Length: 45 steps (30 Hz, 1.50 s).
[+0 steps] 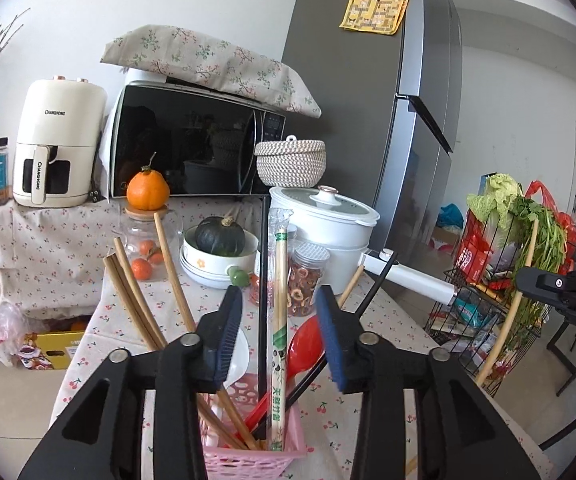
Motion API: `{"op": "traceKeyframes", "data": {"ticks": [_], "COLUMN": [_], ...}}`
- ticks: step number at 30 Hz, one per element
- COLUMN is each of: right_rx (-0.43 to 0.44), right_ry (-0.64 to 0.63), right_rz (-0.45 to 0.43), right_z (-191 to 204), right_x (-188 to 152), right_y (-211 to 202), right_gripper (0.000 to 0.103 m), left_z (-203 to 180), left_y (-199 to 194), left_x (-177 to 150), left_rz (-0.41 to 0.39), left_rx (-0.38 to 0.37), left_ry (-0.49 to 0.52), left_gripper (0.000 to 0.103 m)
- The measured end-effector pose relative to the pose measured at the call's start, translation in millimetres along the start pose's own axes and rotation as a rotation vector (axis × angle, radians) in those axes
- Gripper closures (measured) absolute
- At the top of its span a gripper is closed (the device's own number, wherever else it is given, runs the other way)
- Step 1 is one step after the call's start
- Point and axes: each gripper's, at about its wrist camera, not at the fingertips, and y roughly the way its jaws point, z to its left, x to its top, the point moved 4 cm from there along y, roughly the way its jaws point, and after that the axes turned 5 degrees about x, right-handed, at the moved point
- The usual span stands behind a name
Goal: Organize utensils
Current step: 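Drop the wrapped pair into the basket with the left tool while the right tool carries its chopstick over, then lower the wooden chopstick into the basket and open the right tool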
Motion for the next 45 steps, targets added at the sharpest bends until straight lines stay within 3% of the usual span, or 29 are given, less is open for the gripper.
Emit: {"op": "traceKeyframes", "data": {"ticks": [4, 7, 12, 16, 23, 32, 37, 42, 44, 45], "right_rx": [0.019, 0.03, 0.052, 0.069, 0.094, 0.028, -0.027, 0.03, 0.023, 0.021], "right_ry": [-0.011, -0.008, 0.011, 0.008, -0.034, -0.124, -0.184, -0.141, -0.111, -0.094], "right_rz": [-0.017, -0.033, -0.066, -0.097, -0.181, -0.271, -0.254, -0.168, -0.156, -0.159], "right_z": [12.8, 20.0, 33.7, 51.2, 86.5, 123.0, 132.5, 129.8, 125.7, 122.4], "right_x": [3.5, 6.9, 10.6, 11.0, 11.2, 1.2, -12.4, -27.5, -29.6, -28.9], "right_y": [-5.1, -9.9, -14.3, -12.9, 2.5, 44.0, 69.9, 92.7, 93.6, 90.8], "right_gripper": [0.097, 0.097, 0.097, 0.097, 0.097, 0.097, 0.097, 0.094, 0.082, 0.065], "left_z": [7.3, 10.2, 24.3, 38.0, 64.6, 85.7, 92.9, 99.8, 101.6, 101.7], "left_y": [-18.9, -28.1, -38.4, -38.9, -34.8, -31.7, -31.0, -28.7, -29.0, -29.7], "left_x": [-0.7, -7.9, -42.8, -68.0, -83.3, -78.6, -74.4, -72.0, -70.1, -69.0], "left_rz": [0.099, 0.238, 0.467, 0.579, 0.641, 0.639, 0.612, 0.612, 0.607, 0.606], "left_rx": [0.018, 0.007, 0.005, -0.01, 0.007, 0.001, 0.023, 0.043, 0.061, 0.066], "left_ry": [0.019, 0.049, 0.079, 0.058, 0.038, -0.001, 0.019, 0.008, 0.009, 0.011], "left_gripper": [0.035, 0.028, 0.02, 0.02, 0.02, 0.02, 0.02, 0.02, 0.02, 0.019]}}
